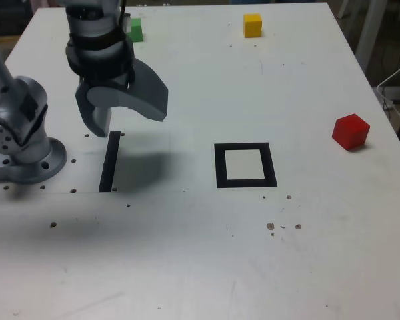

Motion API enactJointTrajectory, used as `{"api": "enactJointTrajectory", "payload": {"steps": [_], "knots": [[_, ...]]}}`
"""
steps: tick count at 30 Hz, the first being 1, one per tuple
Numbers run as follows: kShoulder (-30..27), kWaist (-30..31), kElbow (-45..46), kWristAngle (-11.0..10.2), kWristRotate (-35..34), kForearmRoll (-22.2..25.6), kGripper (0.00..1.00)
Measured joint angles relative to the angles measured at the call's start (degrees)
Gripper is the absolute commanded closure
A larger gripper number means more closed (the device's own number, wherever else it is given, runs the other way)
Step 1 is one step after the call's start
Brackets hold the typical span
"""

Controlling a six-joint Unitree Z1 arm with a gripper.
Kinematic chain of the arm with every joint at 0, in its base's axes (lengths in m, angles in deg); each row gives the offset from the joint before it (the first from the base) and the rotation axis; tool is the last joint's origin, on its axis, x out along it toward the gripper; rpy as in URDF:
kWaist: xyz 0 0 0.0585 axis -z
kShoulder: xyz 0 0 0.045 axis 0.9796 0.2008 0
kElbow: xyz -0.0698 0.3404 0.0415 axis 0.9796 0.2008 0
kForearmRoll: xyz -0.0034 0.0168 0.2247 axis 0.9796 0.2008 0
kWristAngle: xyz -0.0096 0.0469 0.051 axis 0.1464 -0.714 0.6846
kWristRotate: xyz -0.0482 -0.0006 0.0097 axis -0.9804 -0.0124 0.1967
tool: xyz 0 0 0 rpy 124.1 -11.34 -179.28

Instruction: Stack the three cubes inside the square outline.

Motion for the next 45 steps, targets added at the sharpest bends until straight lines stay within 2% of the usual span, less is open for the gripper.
{"api": "enactJointTrajectory", "payload": {"steps": [17,22,27,34,39,45], "knots": [[0.63,0.0,-0.26,-0.25,0.0,0.0,0.01],[0.71,0.0,-2.83,1.66,0.0,0.58,0.01],[2.71,0.0,-9.26,2.08,0.0,1.57,0.01],[6.86,0.0,-19.84,2.31,0.06,5.39,0.01],[10.19,0.0,-27.28,2.68,0.07,9.63,0.01],[16.72,0.0,-37.25,3.84,1.22,15.06,0.01]]}}
